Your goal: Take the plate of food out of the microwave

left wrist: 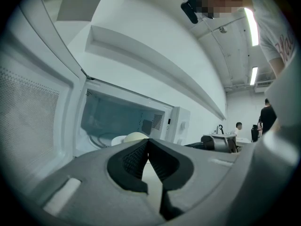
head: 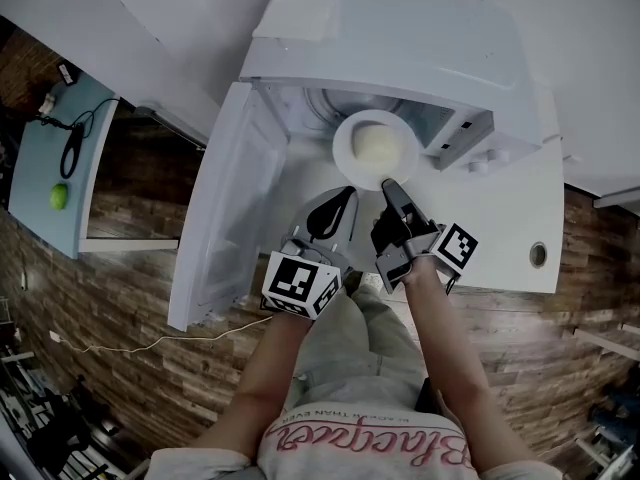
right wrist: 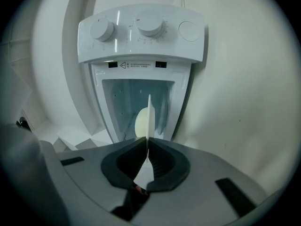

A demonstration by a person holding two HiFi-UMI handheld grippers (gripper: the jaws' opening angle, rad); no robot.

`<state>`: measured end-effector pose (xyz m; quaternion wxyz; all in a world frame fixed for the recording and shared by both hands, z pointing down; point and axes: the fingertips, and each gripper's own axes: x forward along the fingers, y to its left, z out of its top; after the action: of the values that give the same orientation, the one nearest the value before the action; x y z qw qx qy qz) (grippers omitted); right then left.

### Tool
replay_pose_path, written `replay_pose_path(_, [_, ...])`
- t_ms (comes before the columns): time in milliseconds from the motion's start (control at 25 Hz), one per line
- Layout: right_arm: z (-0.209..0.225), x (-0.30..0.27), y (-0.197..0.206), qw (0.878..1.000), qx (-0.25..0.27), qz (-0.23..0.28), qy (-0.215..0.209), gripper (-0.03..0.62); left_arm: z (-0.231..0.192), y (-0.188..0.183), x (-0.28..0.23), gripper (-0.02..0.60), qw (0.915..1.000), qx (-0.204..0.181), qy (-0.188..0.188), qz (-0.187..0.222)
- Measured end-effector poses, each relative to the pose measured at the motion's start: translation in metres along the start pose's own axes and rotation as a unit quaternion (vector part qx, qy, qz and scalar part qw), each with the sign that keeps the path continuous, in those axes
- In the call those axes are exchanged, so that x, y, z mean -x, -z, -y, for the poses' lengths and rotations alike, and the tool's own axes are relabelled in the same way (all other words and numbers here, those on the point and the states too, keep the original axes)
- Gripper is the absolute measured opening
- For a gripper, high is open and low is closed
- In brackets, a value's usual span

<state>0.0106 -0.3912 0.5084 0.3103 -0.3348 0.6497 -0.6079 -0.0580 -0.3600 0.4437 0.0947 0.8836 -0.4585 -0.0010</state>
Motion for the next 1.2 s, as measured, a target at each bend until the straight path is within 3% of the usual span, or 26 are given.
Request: replay_pose_path(1200, [-0.035,0.039,0.027,1.0,0.02,0.014,-0.006,0.021,0.007,-0.034,0.043,0.006,0.9997,-0.01,0.01,0.022])
